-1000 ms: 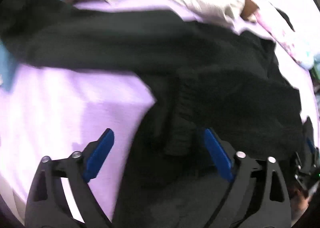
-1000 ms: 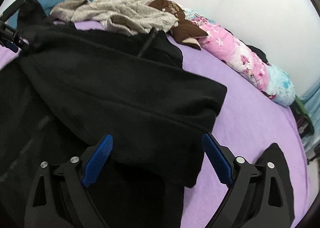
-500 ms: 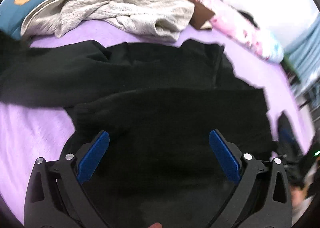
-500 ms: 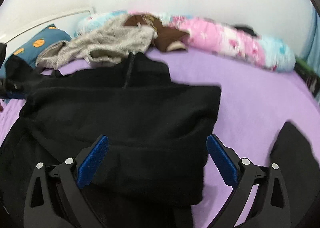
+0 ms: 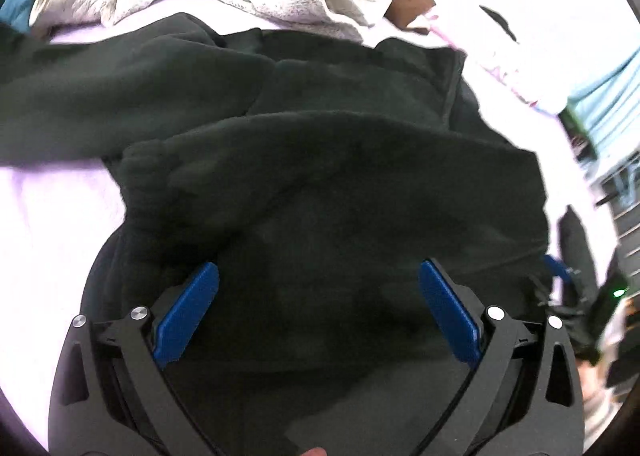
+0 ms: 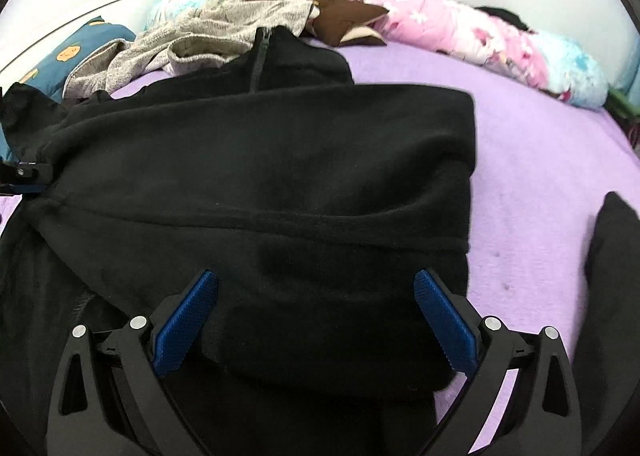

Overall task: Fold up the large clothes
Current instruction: 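Grasp the other sleeve cuff beside the teal pillow with the right gripper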

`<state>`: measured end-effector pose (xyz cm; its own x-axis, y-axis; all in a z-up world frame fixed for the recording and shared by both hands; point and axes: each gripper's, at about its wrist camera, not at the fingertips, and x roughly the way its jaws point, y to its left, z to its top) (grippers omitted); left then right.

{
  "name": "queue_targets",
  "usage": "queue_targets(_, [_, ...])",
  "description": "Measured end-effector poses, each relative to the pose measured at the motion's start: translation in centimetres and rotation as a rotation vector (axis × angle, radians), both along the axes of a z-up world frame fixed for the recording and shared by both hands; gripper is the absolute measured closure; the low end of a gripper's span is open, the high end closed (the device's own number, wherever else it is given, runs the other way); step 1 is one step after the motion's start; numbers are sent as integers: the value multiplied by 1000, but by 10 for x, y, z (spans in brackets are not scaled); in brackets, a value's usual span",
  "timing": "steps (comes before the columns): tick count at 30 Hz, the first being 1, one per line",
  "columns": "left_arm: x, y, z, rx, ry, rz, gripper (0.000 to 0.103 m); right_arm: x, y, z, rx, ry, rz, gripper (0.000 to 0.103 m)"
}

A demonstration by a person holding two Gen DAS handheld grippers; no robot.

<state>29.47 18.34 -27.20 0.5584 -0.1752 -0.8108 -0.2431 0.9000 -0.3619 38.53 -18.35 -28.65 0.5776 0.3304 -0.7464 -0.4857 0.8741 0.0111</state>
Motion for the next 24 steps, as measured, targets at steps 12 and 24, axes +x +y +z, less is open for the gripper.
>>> queue_targets(12, [-28,37,19,-31,-44,63,6,-53,93,112,-10,-33,93,6])
queue_targets(24, [-51,114,10,-333,67,166,7,-73,361,291,93,37,392,6])
